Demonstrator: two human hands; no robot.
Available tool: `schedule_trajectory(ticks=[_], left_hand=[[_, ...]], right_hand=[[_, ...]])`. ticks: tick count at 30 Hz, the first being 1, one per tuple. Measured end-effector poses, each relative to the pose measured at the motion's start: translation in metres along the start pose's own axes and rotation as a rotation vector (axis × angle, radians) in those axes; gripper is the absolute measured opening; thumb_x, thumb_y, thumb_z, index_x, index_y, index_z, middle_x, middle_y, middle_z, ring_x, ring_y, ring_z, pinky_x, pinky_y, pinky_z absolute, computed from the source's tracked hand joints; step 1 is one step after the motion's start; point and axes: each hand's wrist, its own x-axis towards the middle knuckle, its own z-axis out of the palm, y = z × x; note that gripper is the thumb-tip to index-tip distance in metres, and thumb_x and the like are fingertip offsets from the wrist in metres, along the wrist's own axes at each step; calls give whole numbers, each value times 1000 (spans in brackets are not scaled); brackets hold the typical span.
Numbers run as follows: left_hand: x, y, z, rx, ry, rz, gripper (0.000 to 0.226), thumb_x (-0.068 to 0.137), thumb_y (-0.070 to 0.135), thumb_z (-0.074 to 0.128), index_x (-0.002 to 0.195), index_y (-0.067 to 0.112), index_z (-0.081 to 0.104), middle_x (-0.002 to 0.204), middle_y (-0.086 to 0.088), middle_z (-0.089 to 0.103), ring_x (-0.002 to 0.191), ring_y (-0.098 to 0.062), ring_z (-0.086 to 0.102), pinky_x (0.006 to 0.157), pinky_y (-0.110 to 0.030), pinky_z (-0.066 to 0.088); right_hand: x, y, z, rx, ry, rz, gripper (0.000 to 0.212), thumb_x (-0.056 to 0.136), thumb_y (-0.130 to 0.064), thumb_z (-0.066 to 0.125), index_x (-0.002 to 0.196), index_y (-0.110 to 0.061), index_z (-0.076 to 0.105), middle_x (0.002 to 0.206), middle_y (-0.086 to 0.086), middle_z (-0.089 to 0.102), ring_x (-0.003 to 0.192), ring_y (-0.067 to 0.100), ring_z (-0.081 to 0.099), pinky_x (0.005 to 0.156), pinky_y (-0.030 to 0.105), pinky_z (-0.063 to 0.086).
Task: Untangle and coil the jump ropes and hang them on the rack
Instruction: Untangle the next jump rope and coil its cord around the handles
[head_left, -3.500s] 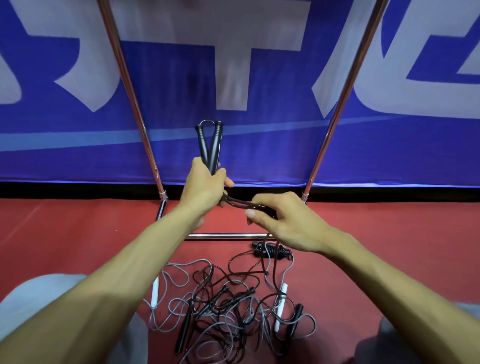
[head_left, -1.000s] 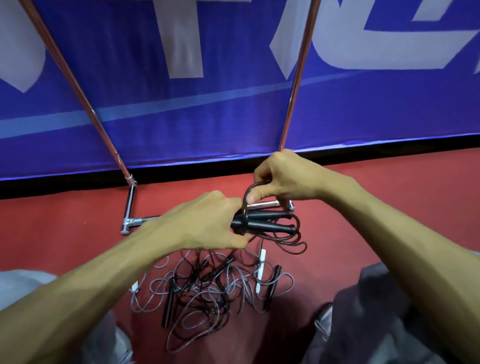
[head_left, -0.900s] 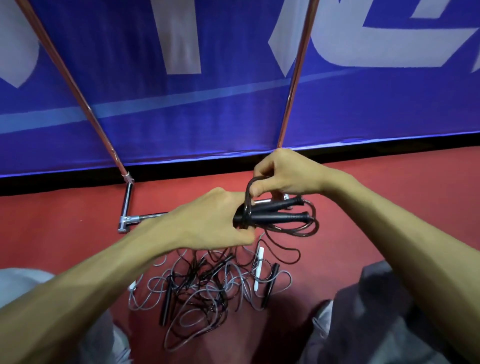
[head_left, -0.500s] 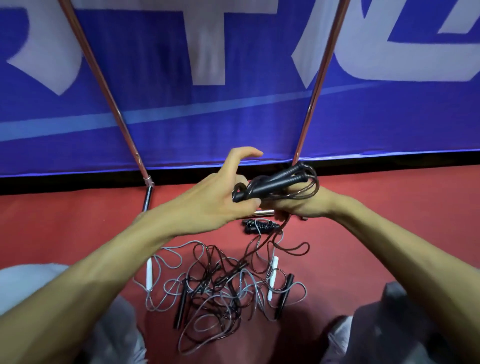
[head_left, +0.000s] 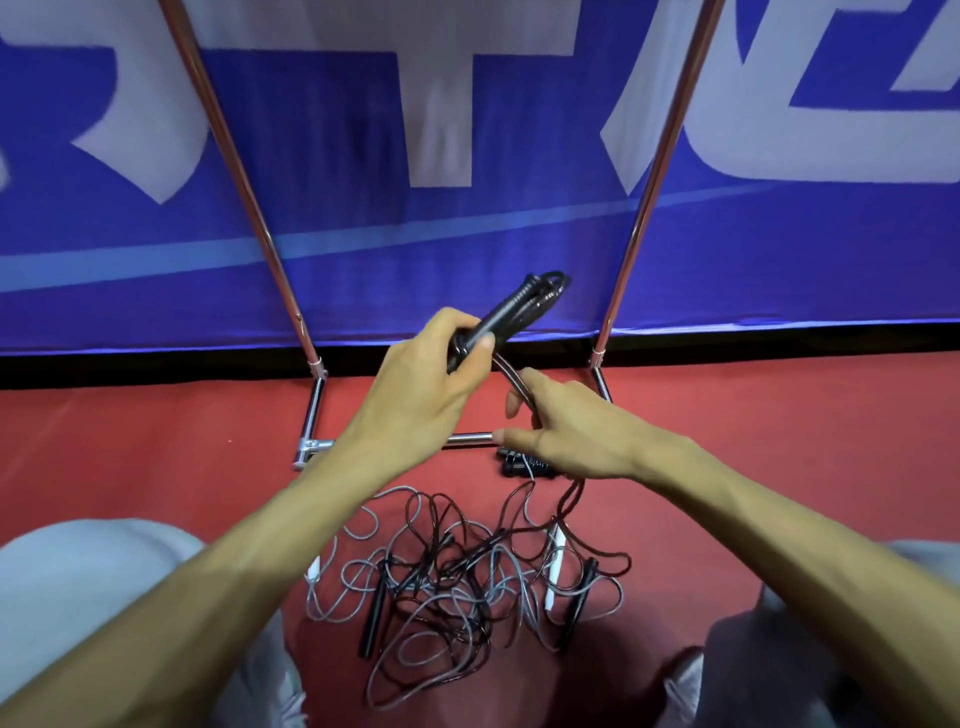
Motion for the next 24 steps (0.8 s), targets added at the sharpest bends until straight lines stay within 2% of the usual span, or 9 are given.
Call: schedule_trajectory(ticks=[2, 4, 6, 8, 10, 13, 16, 20, 24], left_hand=[[10, -12, 1, 116, 32, -64, 28, 99, 41, 46, 89, 17, 58, 68, -10, 65, 64, -26, 56, 68, -40, 44], [15, -22, 0, 252, 1, -127, 38, 99, 49, 40, 85, 18, 57, 69, -8, 64, 74, -32, 59, 70, -41, 45], [18, -35, 4, 488, -82, -120, 37, 103, 42, 35, 106, 14, 59, 84, -14, 64, 86, -41, 57, 71, -45, 45], [18, -41, 6, 653, -146, -127, 44, 105, 26, 21, 136, 6, 45, 100, -18, 59, 91, -44, 56, 67, -46, 42], [16, -45, 4, 720, -230, -127, 61, 99, 31, 5, 133, 7, 49, 95, -18, 59, 88, -44, 56, 65, -43, 39], [10, -38, 2, 565, -302, -168, 64, 102, 44, 11, 98, 9, 64, 72, -12, 51, 80, -40, 51, 70, -40, 41], [6, -22, 1, 375, -405, -267, 79, 94, 66, 13, 56, 10, 54, 56, -9, 52, 63, -28, 52, 68, -35, 42], [3, -4, 7, 110, -669, -442, 104, 74, 83, 9, 73, -2, 69, 47, -7, 55, 33, -14, 38, 39, -19, 34], [-2, 4, 13, 104, -771, -380, 69, 65, 80, 57, 67, 12, 68, 50, -2, 55, 39, -15, 37, 44, -22, 29]], right_hand=[[5, -5, 5, 74, -67, 130, 29, 86, -43, 63, 93, -18, 50, 72, 3, 61, 56, 20, 58, 51, 28, 46], [8, -6, 7, 34, -131, 185, 29, 88, -42, 61, 92, -14, 54, 82, 7, 63, 63, 22, 58, 57, 31, 49], [6, -6, 8, -111, -160, 123, 24, 92, -39, 56, 89, -15, 52, 86, 8, 62, 75, 25, 59, 64, 31, 44], [0, -9, 8, -195, -111, -5, 17, 96, -32, 50, 88, -18, 49, 81, 10, 62, 75, 31, 60, 60, 31, 39], [-6, -12, 6, -238, 18, -163, 12, 98, -30, 47, 94, -19, 52, 80, 11, 63, 75, 35, 59, 60, 34, 40], [-10, -11, -4, -273, 183, -348, 17, 97, -29, 49, 104, -17, 58, 87, 5, 60, 84, 30, 59, 71, 42, 47], [-15, -7, -20, -318, 251, -403, 19, 92, -37, 57, 102, -22, 63, 85, -9, 44, 81, 23, 57, 68, 42, 48], [-16, -1, -38, -287, 336, -365, 23, 77, -46, 72, 88, -26, 70, 81, -9, 53, 76, 16, 56, 63, 38, 48], [-9, 9, -44, -165, 276, -322, 32, 63, -61, 70, 79, -33, 72, 70, -8, 59, 67, 11, 55, 61, 41, 50]])
